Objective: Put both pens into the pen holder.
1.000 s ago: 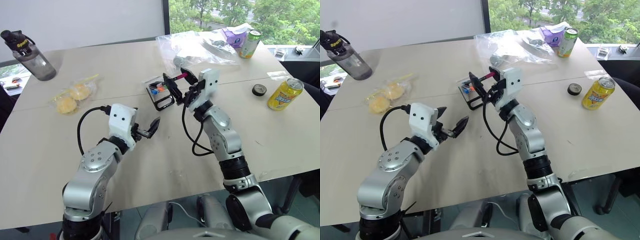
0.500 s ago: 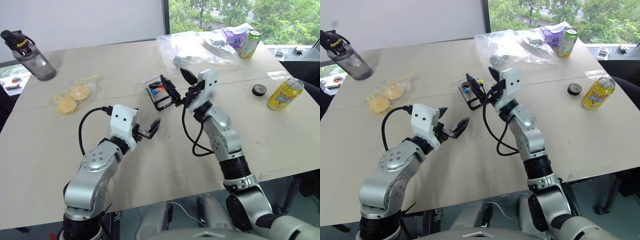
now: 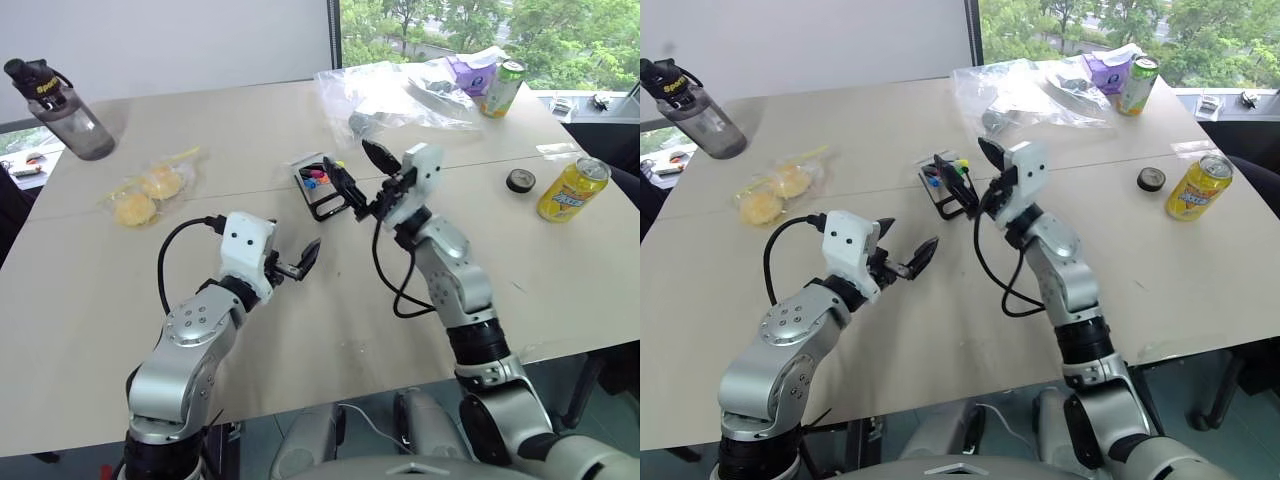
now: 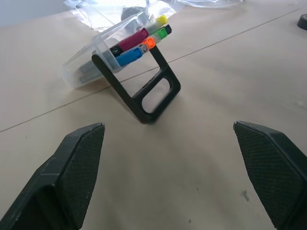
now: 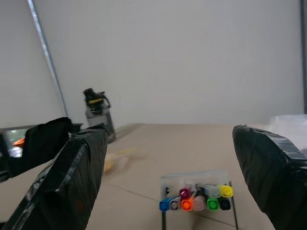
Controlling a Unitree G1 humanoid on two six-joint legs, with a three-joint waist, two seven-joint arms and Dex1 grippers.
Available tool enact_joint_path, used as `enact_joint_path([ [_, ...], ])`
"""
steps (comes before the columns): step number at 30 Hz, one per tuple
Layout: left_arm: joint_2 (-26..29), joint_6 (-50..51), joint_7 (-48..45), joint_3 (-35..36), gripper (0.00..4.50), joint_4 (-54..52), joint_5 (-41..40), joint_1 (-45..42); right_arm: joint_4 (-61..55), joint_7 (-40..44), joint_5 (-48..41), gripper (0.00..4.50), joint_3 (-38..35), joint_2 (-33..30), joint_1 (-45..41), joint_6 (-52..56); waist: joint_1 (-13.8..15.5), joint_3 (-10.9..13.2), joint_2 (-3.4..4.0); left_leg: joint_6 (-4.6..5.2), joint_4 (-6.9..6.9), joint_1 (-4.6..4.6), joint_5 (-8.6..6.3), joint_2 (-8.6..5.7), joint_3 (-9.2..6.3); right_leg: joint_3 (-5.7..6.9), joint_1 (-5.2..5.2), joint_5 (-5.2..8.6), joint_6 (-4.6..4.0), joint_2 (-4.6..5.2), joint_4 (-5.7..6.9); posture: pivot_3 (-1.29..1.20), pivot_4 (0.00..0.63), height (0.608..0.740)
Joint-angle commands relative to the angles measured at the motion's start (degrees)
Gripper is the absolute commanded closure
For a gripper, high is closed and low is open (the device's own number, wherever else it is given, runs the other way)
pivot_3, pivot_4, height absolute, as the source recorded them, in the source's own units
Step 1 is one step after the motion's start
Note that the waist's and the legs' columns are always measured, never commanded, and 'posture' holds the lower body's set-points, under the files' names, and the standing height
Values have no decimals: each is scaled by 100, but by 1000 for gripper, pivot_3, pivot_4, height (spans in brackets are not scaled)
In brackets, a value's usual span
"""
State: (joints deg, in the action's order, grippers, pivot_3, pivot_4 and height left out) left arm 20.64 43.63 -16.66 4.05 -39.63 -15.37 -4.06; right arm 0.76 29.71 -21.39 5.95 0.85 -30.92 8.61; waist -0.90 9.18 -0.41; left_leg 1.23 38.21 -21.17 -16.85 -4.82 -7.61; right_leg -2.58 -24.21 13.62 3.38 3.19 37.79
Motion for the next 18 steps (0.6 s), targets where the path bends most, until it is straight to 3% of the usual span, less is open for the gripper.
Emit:
enact_joint_path([
  [1, 28, -411, -123, 175, 0, 17, -58, 139, -619, 597, -526, 147, -217, -486, 223, 351, 2, 0, 0, 0, 0, 0, 0, 0, 0, 0, 1, 0, 0, 3, -1, 0, 150, 740],
  [12, 489, -1677, -1006, 183, 0, 281, -11, 1405, -834, 2748, -752, 147, -756, -3174, 1820, 479, 20, 3, 3, 2, -12, -3, -1, 3, 1, 0, 1, 1, -1, 11, -17, 0, 150, 740],
  [18, 728, -2286, -1440, 262, 0, 508, 6, 2099, -542, 3311, -829, 147, -1219, -3732, 2400, 122, 22, 5, 4, 8, -12, 1, -4, 6, 5, 1, 9, 1, 0, 14, -17, 0, 150, 740],
])
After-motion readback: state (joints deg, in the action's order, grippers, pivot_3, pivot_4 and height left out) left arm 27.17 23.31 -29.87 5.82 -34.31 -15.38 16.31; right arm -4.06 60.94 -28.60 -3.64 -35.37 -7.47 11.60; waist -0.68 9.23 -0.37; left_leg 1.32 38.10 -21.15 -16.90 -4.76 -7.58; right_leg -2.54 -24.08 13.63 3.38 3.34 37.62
